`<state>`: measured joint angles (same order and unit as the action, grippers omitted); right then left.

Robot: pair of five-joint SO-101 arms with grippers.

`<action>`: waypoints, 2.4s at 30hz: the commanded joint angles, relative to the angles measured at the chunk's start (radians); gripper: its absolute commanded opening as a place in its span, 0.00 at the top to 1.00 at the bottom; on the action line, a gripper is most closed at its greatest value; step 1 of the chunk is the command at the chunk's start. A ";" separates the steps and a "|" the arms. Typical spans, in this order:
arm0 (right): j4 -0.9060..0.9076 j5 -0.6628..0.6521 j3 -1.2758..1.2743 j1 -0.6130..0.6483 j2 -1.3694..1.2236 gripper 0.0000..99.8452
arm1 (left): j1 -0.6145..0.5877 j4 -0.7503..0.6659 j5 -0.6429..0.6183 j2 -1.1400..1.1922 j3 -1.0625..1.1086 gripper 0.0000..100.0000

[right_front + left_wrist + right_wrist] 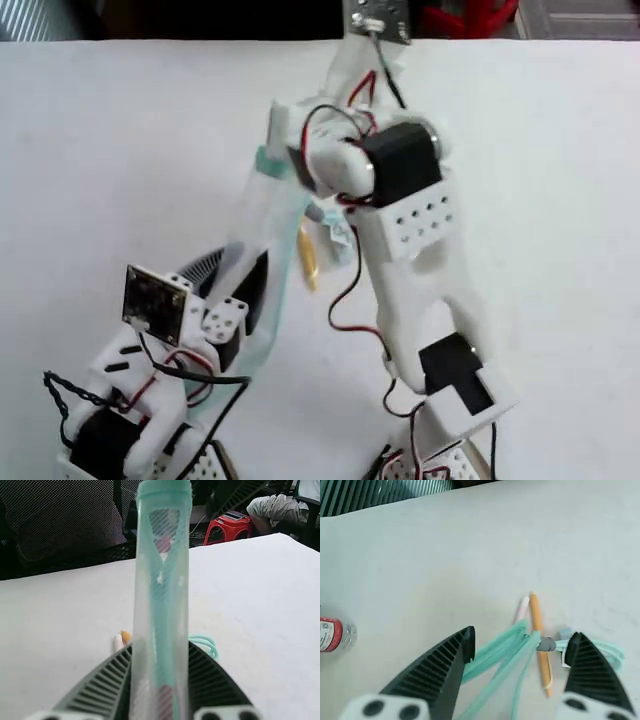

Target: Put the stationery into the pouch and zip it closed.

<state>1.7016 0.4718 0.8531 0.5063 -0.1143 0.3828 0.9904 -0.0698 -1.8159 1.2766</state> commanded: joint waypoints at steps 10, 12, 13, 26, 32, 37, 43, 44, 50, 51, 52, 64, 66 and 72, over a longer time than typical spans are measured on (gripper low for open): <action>0.021 -0.087 -0.049 0.096 0.015 0.73 | -0.004 -0.041 -0.005 -0.012 -0.009 0.91; 0.021 -0.118 -0.095 0.137 0.042 0.77 | -0.004 -0.041 -0.005 -0.012 -0.009 0.91; 0.021 -0.138 -0.118 0.157 0.064 0.79 | -0.004 -0.041 -0.005 -0.012 -0.009 0.91; 0.019 -0.181 -0.341 0.232 0.344 0.77 | -0.004 -0.043 -0.005 -0.012 -0.011 0.91; 0.018 -0.322 -0.364 0.340 0.354 0.77 | -0.004 -0.041 -0.009 -0.012 -0.011 0.87; -0.008 -0.321 -0.164 0.159 0.320 0.77 | -0.004 -0.040 -0.008 -0.012 -0.011 0.87; -0.008 -0.244 0.095 0.107 0.222 0.77 | -0.004 -0.041 -0.006 -0.012 -0.011 0.87; 0.013 -0.242 0.121 0.145 0.205 0.76 | -0.004 -0.041 -0.006 -0.012 -0.011 0.87; -0.022 -0.100 0.163 0.257 0.162 0.71 | -0.004 -0.041 -0.006 -0.012 -0.011 0.87; -0.030 -0.092 0.166 0.259 0.151 0.71 | -0.004 -0.040 -0.006 -0.012 -0.011 0.87; -0.030 -0.084 0.166 0.260 0.140 0.71 | -0.004 -0.040 -0.006 -0.012 -0.011 0.87; 0.016 -0.086 0.163 0.263 -0.015 0.71 | -0.004 -0.038 -0.006 -0.012 -0.011 0.87; 0.016 -0.087 0.163 0.265 -0.021 0.71 | -0.004 -0.037 -0.006 -0.012 -0.011 0.87; 0.019 -0.094 0.114 0.371 -0.016 0.76 | -0.004 -0.038 -0.006 -0.012 -0.009 0.87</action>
<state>1.7139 0.3828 0.9866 0.8009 -0.1373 0.3828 0.9828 -0.0729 -1.8159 1.2781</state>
